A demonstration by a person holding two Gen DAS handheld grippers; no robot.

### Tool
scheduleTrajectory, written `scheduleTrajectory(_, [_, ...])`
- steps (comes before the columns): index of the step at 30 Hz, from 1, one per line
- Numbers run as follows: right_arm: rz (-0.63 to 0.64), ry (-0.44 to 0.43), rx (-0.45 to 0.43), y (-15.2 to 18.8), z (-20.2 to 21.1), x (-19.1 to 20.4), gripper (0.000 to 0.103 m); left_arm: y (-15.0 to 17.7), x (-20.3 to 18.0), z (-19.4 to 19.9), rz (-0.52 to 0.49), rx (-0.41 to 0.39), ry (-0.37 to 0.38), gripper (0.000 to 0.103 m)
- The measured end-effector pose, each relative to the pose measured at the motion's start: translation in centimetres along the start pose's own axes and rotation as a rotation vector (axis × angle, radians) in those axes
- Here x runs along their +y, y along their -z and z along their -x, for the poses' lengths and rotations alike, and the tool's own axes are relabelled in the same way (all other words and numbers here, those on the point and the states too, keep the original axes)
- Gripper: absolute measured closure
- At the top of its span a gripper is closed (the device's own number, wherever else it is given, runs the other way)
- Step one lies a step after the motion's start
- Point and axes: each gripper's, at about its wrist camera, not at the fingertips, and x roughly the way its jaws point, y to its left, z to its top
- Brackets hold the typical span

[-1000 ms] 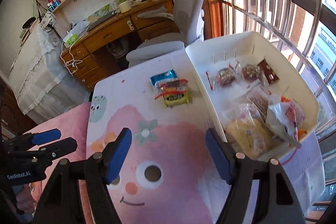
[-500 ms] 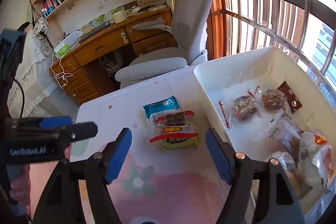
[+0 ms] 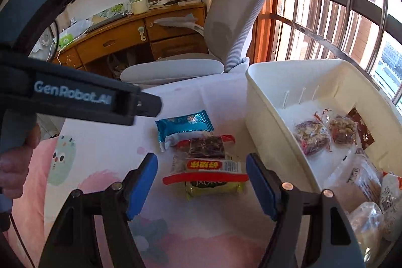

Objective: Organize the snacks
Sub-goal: 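Move the left tool to the blue packet while the right tool approaches the red-label pack, then grasp the blue packet with the left tool while the right tool grasps the red-label brown-snack pack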

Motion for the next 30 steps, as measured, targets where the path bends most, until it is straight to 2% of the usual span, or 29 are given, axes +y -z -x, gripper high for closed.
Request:
scheduleTrajectory(6, [0.042, 0.027, 0.0, 0.2, -1.7, 0.7, 0.029, -1.0, -1.0, -3.3, -0.064, 0.049, 0.004, 0.032])
scheduleTrajectory(15, [0.054, 0.049, 0.039, 0.6, -3.7, 0.9, 0.029, -2.0, -1.2, -7.2, -0.078, 0.099, 0.035, 0.032])
scheduleTrajectory(24, [0.09, 0.026, 0.033, 0.7, -4.6, 1.3, 0.03, -2.9, -0.7, -8.9, -0.06, 0.089, 0.07, 0.032])
scheduleTrajectory(30, [0.103, 0.019, 0.053, 0.8, -5.0, 1.1, 0.043, -3.0, -0.5, -9.7, -0.028, 0.082, 0.087, 0.032])
